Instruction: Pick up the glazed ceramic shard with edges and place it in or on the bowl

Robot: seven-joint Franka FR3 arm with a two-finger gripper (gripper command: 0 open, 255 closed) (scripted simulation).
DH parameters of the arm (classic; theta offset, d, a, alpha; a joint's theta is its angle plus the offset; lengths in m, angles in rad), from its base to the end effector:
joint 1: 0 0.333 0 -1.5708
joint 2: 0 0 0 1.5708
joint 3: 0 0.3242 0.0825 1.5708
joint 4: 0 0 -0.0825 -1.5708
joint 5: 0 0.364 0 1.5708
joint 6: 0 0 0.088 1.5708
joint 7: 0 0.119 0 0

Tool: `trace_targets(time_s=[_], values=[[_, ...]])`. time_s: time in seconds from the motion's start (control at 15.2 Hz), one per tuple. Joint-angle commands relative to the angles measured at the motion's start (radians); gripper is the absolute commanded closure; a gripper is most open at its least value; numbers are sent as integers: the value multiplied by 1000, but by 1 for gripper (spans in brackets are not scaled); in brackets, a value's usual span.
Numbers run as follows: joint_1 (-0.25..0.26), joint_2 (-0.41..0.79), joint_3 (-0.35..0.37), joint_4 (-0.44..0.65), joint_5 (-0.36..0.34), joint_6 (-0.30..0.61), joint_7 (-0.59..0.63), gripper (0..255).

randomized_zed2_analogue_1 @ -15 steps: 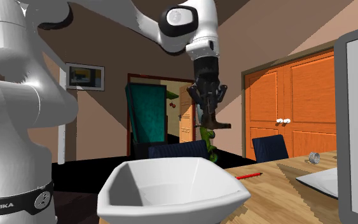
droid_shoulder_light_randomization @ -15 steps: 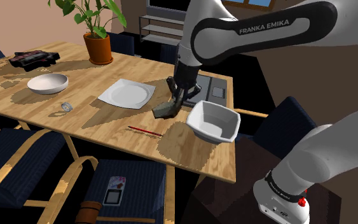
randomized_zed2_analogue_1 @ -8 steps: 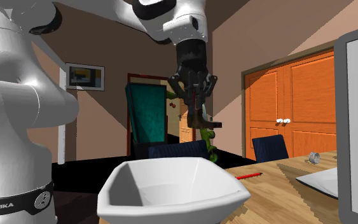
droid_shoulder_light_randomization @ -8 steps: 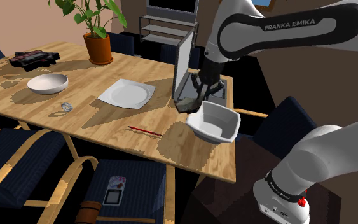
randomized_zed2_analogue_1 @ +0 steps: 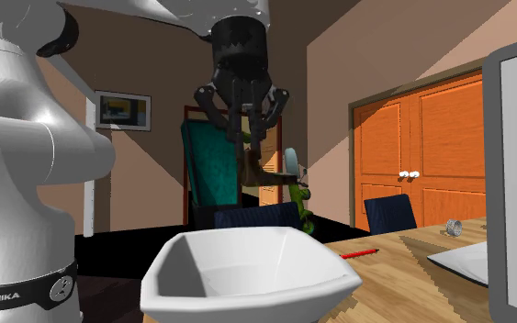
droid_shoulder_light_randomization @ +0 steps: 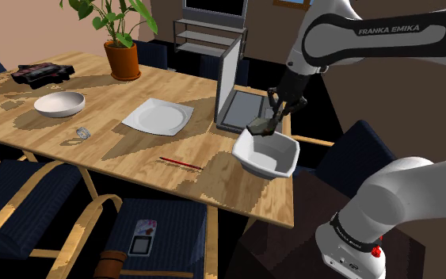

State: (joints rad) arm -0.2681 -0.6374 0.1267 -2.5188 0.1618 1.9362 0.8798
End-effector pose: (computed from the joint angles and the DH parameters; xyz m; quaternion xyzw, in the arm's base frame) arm 0.3399 -0.0316 0.4942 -0.8521 0.5212 -0.0112 0.0454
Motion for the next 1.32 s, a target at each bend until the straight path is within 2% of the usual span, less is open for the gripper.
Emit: trace_targets(time_s=[0.0,0.13,1.25], values=[[-21,-28,-44,-11,-23,-23,-50,255],[-42,-47,-84,-19,-47,-38,-95,255],[-36,20,-75,-208,-29,216,-116,255]])
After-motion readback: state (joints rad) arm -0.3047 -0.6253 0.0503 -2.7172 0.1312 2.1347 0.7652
